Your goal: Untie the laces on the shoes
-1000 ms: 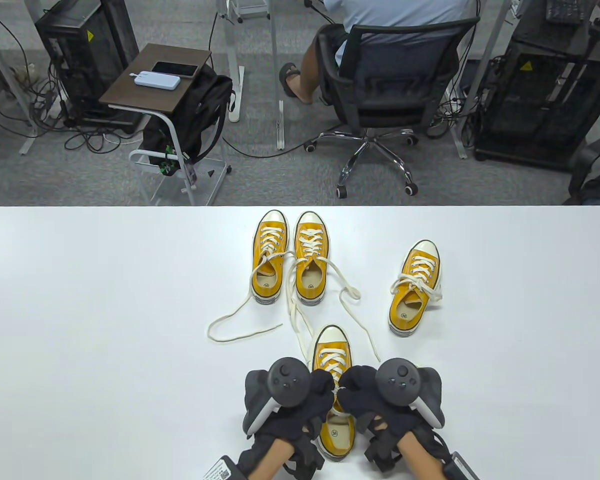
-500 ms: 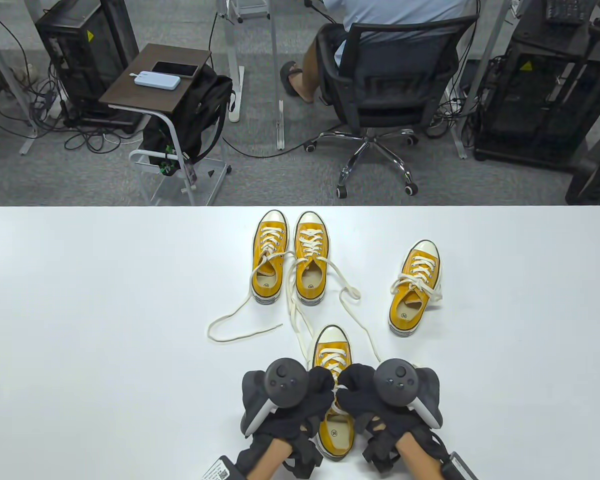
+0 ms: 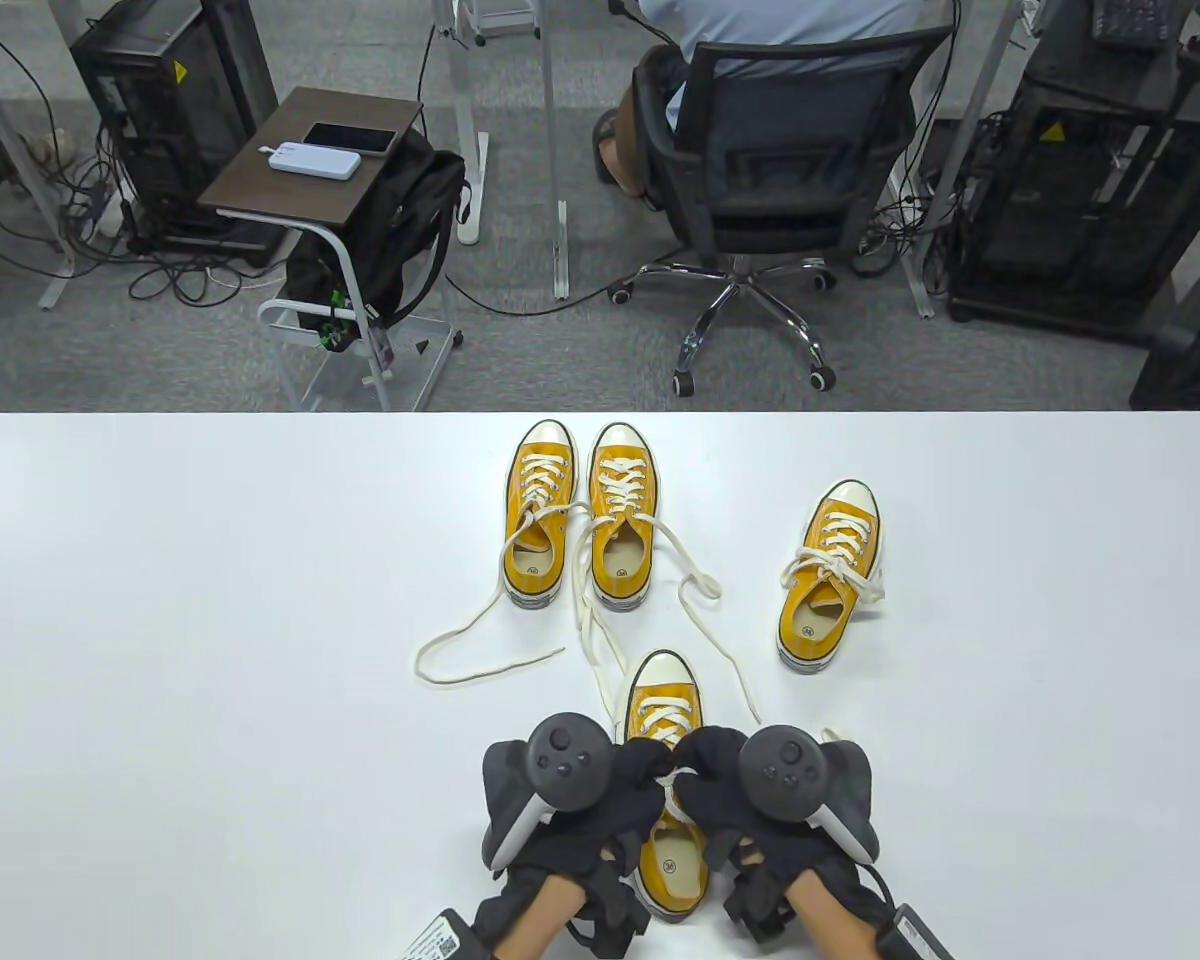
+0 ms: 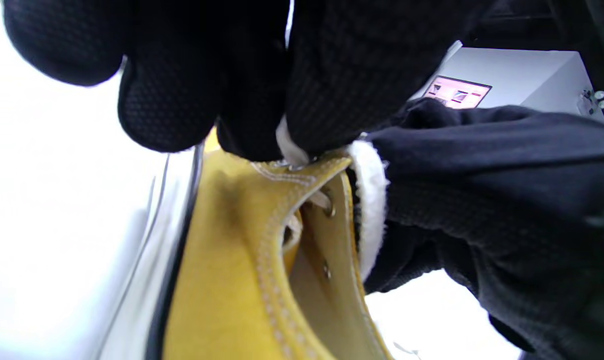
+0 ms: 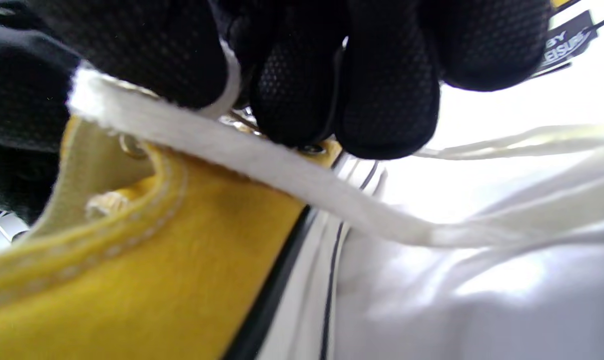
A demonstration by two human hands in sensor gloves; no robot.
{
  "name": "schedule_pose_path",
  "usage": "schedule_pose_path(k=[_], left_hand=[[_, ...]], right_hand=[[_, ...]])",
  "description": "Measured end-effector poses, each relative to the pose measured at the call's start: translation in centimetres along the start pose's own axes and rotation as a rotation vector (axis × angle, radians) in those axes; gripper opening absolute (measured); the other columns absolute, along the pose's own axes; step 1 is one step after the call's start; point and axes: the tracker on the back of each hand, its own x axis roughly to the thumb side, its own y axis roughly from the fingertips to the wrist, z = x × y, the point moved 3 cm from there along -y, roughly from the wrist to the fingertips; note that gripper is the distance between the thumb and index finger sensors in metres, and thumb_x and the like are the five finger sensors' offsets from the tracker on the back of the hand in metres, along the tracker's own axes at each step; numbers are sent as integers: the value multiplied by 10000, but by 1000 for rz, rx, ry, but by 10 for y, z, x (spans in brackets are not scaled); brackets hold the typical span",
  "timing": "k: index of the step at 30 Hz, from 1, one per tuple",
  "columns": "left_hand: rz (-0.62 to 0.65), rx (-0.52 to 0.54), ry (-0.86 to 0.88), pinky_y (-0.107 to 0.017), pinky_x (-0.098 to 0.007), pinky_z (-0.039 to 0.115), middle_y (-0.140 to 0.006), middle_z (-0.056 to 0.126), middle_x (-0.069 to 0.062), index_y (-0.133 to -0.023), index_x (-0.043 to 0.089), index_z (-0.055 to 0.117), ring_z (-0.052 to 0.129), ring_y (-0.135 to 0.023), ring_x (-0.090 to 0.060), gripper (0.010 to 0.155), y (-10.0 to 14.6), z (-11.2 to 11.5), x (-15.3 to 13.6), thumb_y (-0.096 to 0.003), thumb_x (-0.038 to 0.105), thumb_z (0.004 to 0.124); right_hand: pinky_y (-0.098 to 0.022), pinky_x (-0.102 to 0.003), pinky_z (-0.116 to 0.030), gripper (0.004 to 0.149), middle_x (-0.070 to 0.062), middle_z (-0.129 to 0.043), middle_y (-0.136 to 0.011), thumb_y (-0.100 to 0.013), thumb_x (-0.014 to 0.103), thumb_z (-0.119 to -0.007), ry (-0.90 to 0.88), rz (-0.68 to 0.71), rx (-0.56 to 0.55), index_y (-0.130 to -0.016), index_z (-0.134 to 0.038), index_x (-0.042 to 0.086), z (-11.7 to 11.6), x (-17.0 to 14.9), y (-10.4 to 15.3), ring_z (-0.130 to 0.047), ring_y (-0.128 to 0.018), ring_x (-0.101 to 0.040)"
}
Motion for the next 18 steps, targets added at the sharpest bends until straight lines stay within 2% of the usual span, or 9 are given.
schedule_pose_path(k=[4, 6, 9, 10, 13, 15, 16, 18], left_hand=[[-6, 19, -100, -434, -507, 873, -637, 1062, -27, -767, 254, 1000, 1036, -539, -290, 377, 3, -2, 8, -425, 380, 901], [-4, -34, -109, -498, -524, 830, -719, 985, -12, -815, 248, 920, 984, -640, -317, 394, 3, 3, 7, -456, 385, 831], [-29, -98, -22, -513, -541, 808, -777, 929, -28, -840, 243, 874, 954, -693, -364, 405, 1, 7, 1, -468, 387, 807], [-16, -57, 22, -502, -541, 814, -769, 939, -28, -837, 241, 879, 964, -683, -366, 404, 1, 4, -1, -465, 387, 815], [-14, -21, 45, -488, -533, 824, -763, 955, -28, -826, 266, 894, 977, -674, -364, 392, 1, -1, -3, -456, 381, 837], [5, 3, 43, -471, -528, 838, -733, 977, -17, -789, 288, 909, 997, -649, -357, 386, 1, -2, -2, -428, 424, 891], [5, 1, 32, -471, -519, 844, -735, 983, -7, -775, 317, 902, 1003, -650, -349, 380, 1, -2, -2, -419, 450, 898], [17, 27, 34, -474, -511, 850, -794, 984, -24, -754, 343, 898, 1006, -674, -347, 346, 1, -3, -2, -421, 437, 899]], right_hand=[[-480, -601, -736, 369, -133, -913, -720, -459, 389, -798, -96, -38, 3, -781, -750, 215, -1, -7, 0, -958, -528, -367], [-481, -602, -732, 370, -138, -899, -735, -463, 377, -786, -102, -50, 17, -791, -737, 211, -2, -9, 0, -953, -534, -368], [-478, -602, -734, 371, -138, -908, -727, -461, 424, -782, -90, -53, 3, -768, -748, 218, 0, -10, 0, -956, -532, -370], [-475, -602, -737, 363, -141, -913, -721, -455, 440, -785, -81, -57, -27, -743, -762, 220, 2, -10, 0, -961, -523, -370], [-486, -604, -730, 341, -147, -904, -747, -454, 428, -794, -63, -41, -9, -728, -773, 226, 3, -8, 0, -953, -549, -376], [-486, -602, -734, 367, -149, -903, -772, -450, 398, -822, -60, -32, -39, -773, -766, 234, 4, -6, 1, -954, -556, -376], [-487, -598, -739, 396, -140, -907, -776, -457, 339, -821, -42, -26, -55, -830, -754, 225, 5, -4, 1, -958, -557, -371], [-477, -589, -754, 389, -116, -941, -724, -446, 343, -832, -21, -11, -88, -809, -779, 212, 8, -2, 1, -975, -527, -359]])
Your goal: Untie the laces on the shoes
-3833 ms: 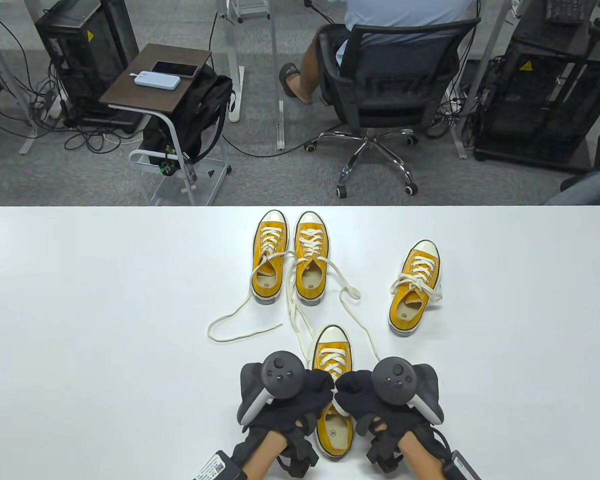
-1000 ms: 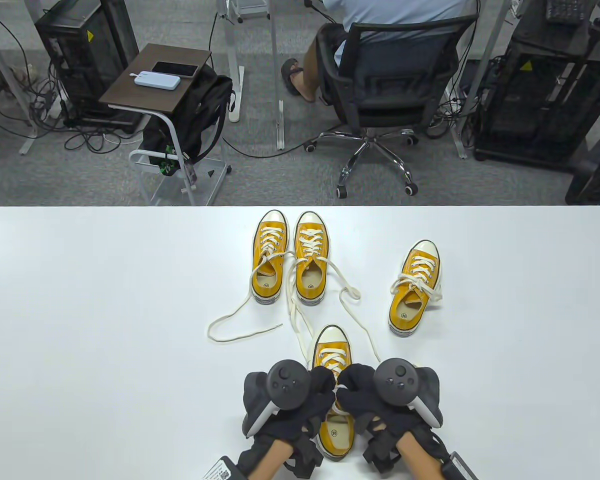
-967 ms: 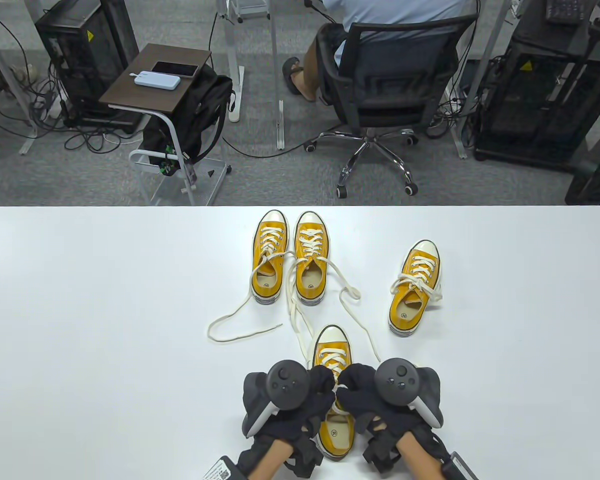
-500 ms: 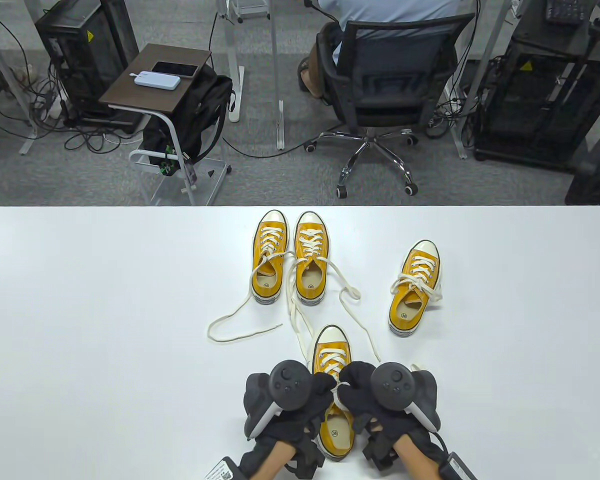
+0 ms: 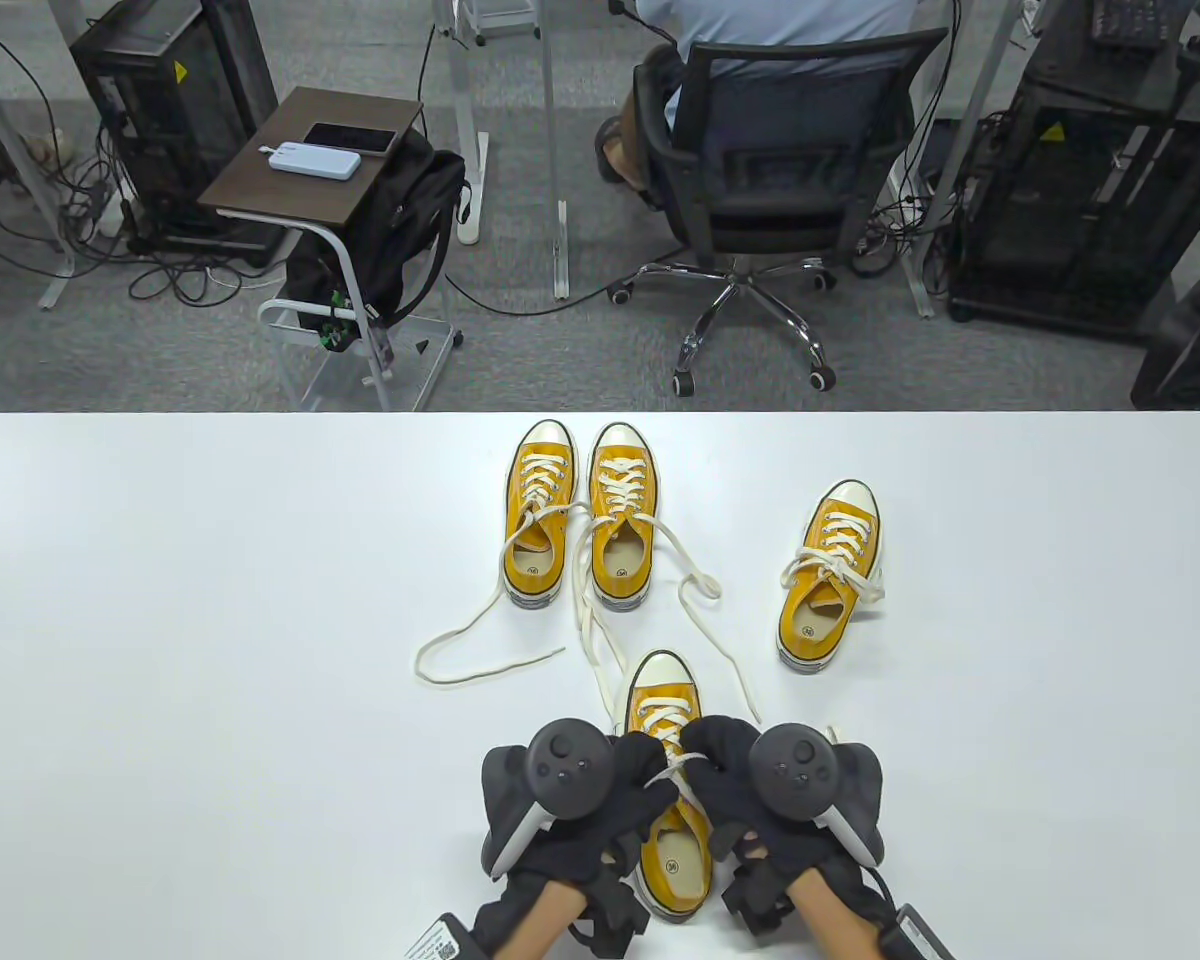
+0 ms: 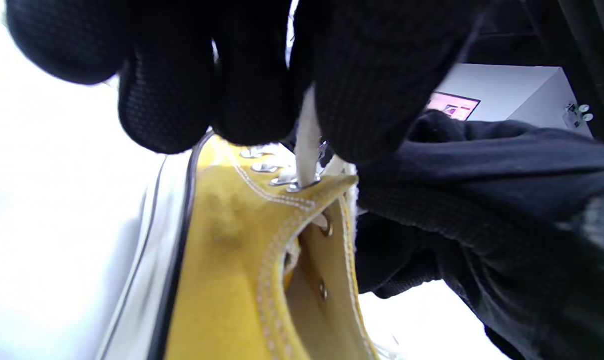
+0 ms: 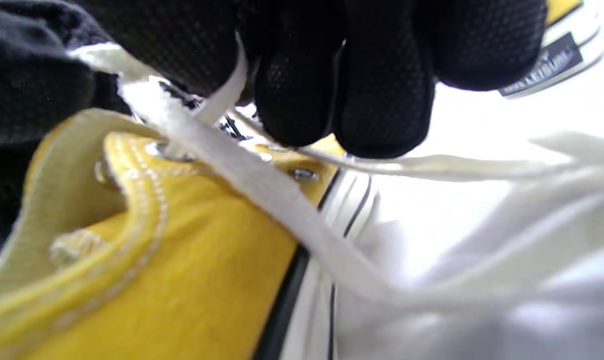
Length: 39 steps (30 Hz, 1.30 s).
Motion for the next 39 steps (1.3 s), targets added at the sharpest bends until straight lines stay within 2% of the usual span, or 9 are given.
schedule_pose_path(k=[6, 9, 13, 18, 24, 27, 31, 36, 39], left_hand=[[-18, 48, 120, -424, -490, 880, -717, 1029, 11, -786, 370, 854, 1054, -581, -285, 388, 0, -4, -4, -407, 341, 931], [-35, 7, 113, -460, -505, 843, -727, 990, -7, -1009, 412, 730, 1009, -576, -291, 604, 0, -1, -5, -434, 330, 899], [-33, 58, 91, -484, -522, 822, -704, 965, -11, -816, 368, 950, 975, -586, -299, 374, 0, 0, -8, -461, 388, 830], [-52, 181, 219, -515, -534, 798, -871, 864, -59, -843, 290, 849, 923, -706, -354, 405, 2, -8, -19, -454, 401, 830], [-93, 246, 316, -492, -537, 807, -808, 918, -57, -749, 299, 895, 947, -664, -363, 373, 2, -13, -33, -461, 508, 784], [-84, 281, 350, -486, -521, 813, -861, 879, -60, -850, 285, 838, 942, -673, -350, 402, 2, -15, -34, -475, 417, 776], [-125, 253, 389, -470, -495, 818, -896, 837, -63, -890, 268, 782, 929, -686, -339, 421, -1, -15, -43, -480, 358, 754], [-168, 287, 435, -452, -499, 826, -816, 899, -43, -791, 286, 847, 953, -645, -342, 400, -1, -18, -55, -454, 495, 796], [-167, 315, 465, -458, -500, 825, -821, 901, -49, -772, 297, 859, 952, -648, -346, 380, -2, -20, -60, -465, 504, 770]], right_hand=[[-471, -598, -743, 386, -149, -910, -756, -464, 378, -781, -61, -64, -16, -808, -745, 206, 4, -12, 1, -965, -532, -372], [-465, -594, -751, 370, -139, -928, -733, -442, 456, -798, -38, -64, -35, -736, -779, 232, 7, -12, 0, -970, -527, -368], [-466, -593, -752, 400, -148, -919, -770, -460, 373, -800, -40, -60, -58, -825, -764, 213, 9, -11, 0, -971, -530, -368], [-452, -587, -764, 390, -145, -928, -756, -446, 384, -829, -58, -62, -74, -799, -793, 220, 19, -12, 1, -970, -537, -372], [-397, -552, -797, 353, -165, -920, -763, -457, 451, -790, -101, -92, -111, -737, -810, 237, 28, -20, 2, -962, -543, -387], [-385, -543, -802, 392, -158, -914, -771, -462, 329, -812, -107, -106, -112, -828, -772, 194, 30, -22, 1, -966, -535, -378], [-377, -538, -805, 399, -153, -920, -759, -447, 350, -839, -99, -128, -113, -812, -776, 201, 33, -28, 0, -969, -529, -377], [-363, -533, -809, 382, -155, -929, -743, -441, 464, -813, -124, -159, -152, -741, -790, 228, 41, -37, 1, -973, -512, -377], [-372, -537, -802, 396, -161, -914, -768, -453, 396, -818, -142, -173, -151, -797, -775, 206, 44, -40, 1, -966, -523, -380]])
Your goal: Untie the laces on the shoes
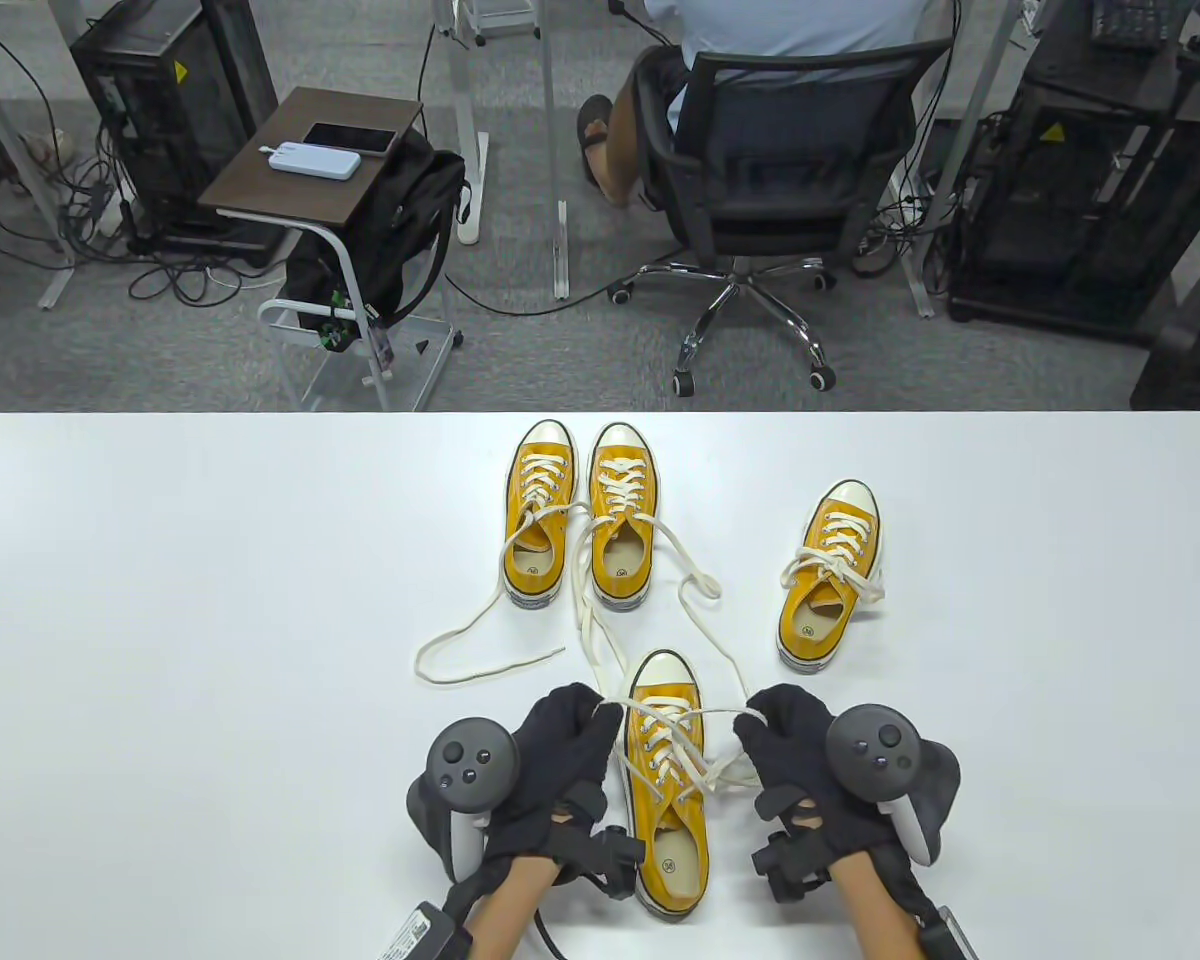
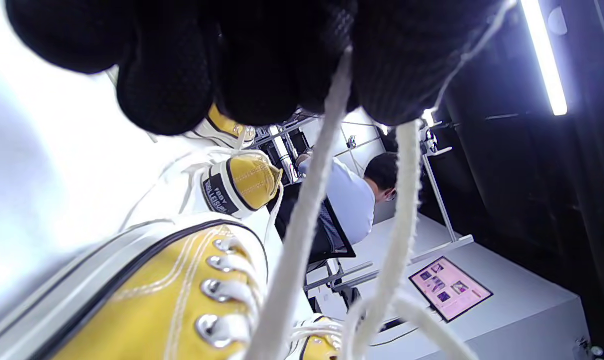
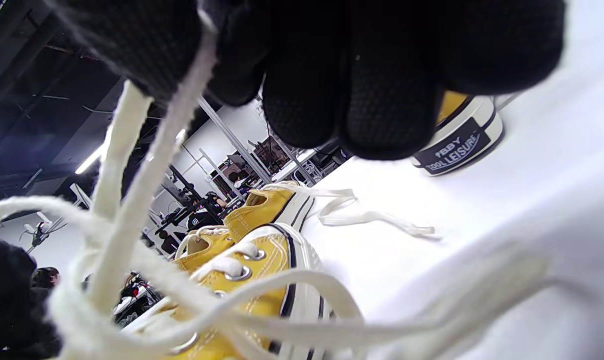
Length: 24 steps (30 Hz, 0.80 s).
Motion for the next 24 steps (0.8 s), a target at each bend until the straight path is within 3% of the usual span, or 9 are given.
schedule_pose_path(k=[3, 7, 12, 14, 16, 19, 24], left_hand=[[-11, 8, 42, -485, -498, 815, -912, 829, -62, -892, 280, 781, 923, -703, -344, 420, -2, -2, -3, -488, 385, 734], [-49, 21, 100, -487, -495, 813, -907, 822, -61, -881, 278, 770, 918, -710, -341, 422, -5, -6, -10, -480, 409, 752], [-80, 58, 103, -466, -502, 822, -838, 897, -51, -750, 302, 872, 944, -674, -354, 379, -7, -14, -18, -468, 527, 755], [-87, 53, 112, -473, -505, 818, -860, 884, -62, -767, 301, 868, 937, -686, -359, 381, -8, -15, -19, -473, 513, 750], [-92, 52, 124, -486, -503, 812, -920, 825, -85, -859, 279, 802, 917, -715, -358, 407, -9, -15, -20, -487, 431, 736], [-99, 69, 135, -497, -500, 804, -944, 790, -91, -891, 270, 764, 899, -734, -358, 418, -10, -18, -21, -488, 379, 730], [-131, 108, 145, -479, -504, 814, -892, 845, -70, -810, 281, 819, 922, -704, -362, 399, -11, -25, -29, -478, 487, 741]], right_hand=[[-370, -535, -804, 398, -155, -920, -764, -460, 322, -823, 1, -6, -10, -832, -774, 190, 4, -2, -2, -968, -519, -378], [-369, -536, -804, 403, -155, -922, -757, -446, 361, -844, -14, -31, -23, -808, -778, 197, 7, -7, -2, -968, -518, -379], [-361, -532, -807, 383, -155, -930, -741, -441, 448, -827, -43, -68, -71, -748, -789, 221, 14, -15, -3, -973, -504, -377], [-366, -533, -804, 395, -158, -922, -757, -451, 411, -821, -45, -74, -56, -788, -781, 209, 15, -17, -4, -970, -512, -379], [-366, -534, -804, 407, -159, -922, -758, -462, 356, -812, -46, -85, -71, -832, -776, 189, 17, -19, -5, -970, -511, -378], [-366, -534, -805, 402, -156, -926, -754, -457, 358, -824, -53, -98, -74, -822, -782, 193, 19, -23, -6, -971, -511, -376], [-361, -536, -805, 393, -162, -928, -747, -439, 440, -836, -95, -152, -86, -754, -789, 209, 24, -34, -7, -972, -505, -382]])
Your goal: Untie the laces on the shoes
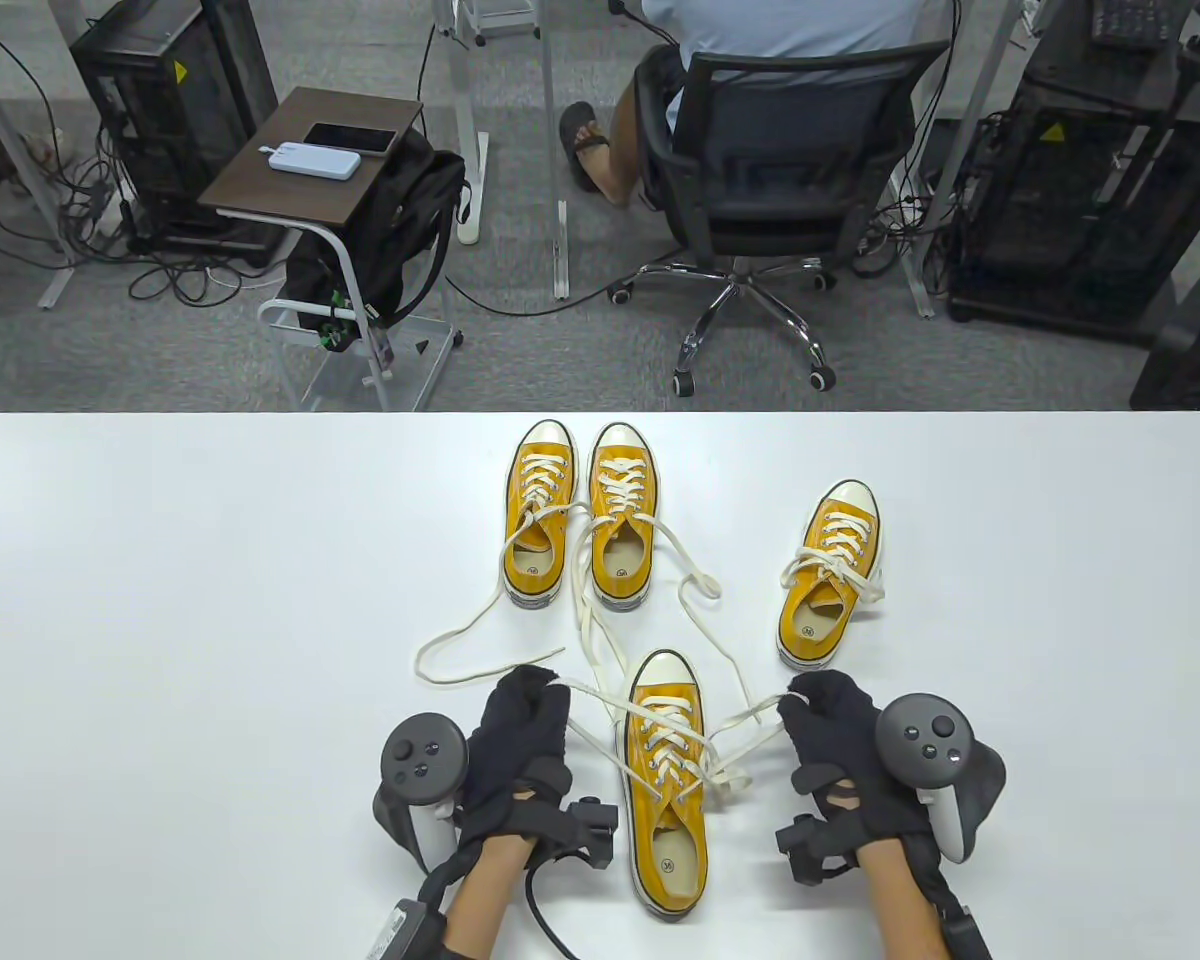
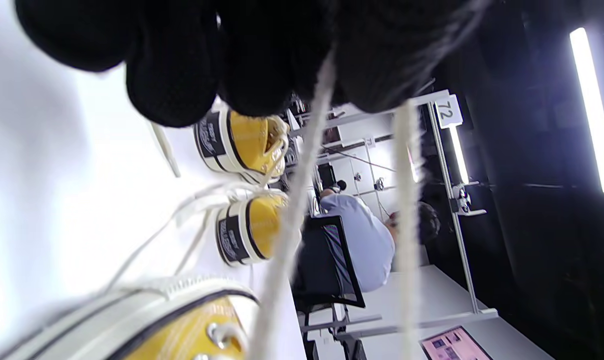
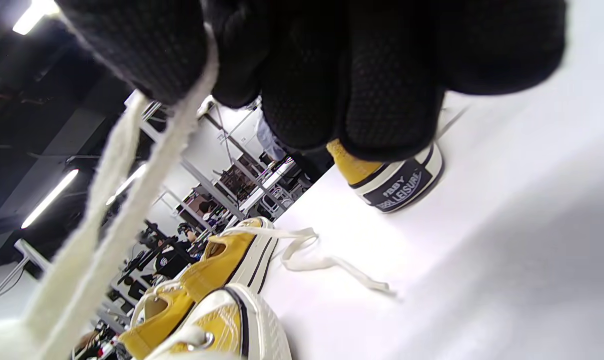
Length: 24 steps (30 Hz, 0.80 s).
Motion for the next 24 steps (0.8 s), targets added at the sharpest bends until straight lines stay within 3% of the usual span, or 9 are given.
schedule_pose_path(k=[3, 7, 9, 16, 20, 24], left_hand=[[-15, 9, 1, -478, -507, 813, -893, 849, -71, -803, 284, 827, 924, -701, -364, 397, -2, -3, -3, -479, 494, 739], [-76, 8, -2, -492, -524, 792, -961, 770, -115, -898, 246, 763, 890, -729, -389, 420, -5, -7, -7, -495, 352, 714], [-105, -34, -42, -499, -517, 792, -973, 754, -108, -914, 256, 738, 885, -740, -380, 429, -8, -7, -9, -498, 353, 705], [-148, 12, -78, -472, -519, 804, -894, 846, -98, -778, 258, 844, 918, -691, -386, 396, -14, -20, -18, -477, 496, 744], [-154, 25, -69, -485, -523, 795, -941, 797, -120, -879, 240, 790, 901, -714, -390, 417, -15, -22, -19, -495, 389, 722], [-180, 44, -68, -491, -516, 793, -953, 775, -116, -903, 240, 757, 892, -725, -383, 427, -18, -29, -23, -496, 359, 711]], right_hand=[[-362, -539, -803, 385, -173, -923, -754, -444, 436, -833, -19, -30, 7, -751, -789, 208, 3, -5, -2, -970, -508, -387], [-368, -545, -796, 398, -185, -912, -774, -466, 341, -816, -42, -69, 39, -825, -778, 173, 5, -11, -5, -963, -517, -395], [-376, -545, -794, 400, -185, -904, -785, -474, 326, -807, -52, -94, 85, -840, -764, 173, 3, -15, -6, -960, -527, -393], [-367, -541, -799, 399, -188, -908, -772, -446, 421, -839, -49, -155, 51, -767, -769, 194, 8, -27, -8, -964, -517, -390], [-377, -549, -789, 401, -202, -897, -788, -471, 382, -801, -73, -172, 46, -813, -761, 177, 8, -30, -9, -956, -528, -401], [-379, -548, -789, 399, -198, -897, -789, -478, 345, -791, -86, -200, 4, -834, -759, 168, 17, -36, -10, -955, -529, -400]])
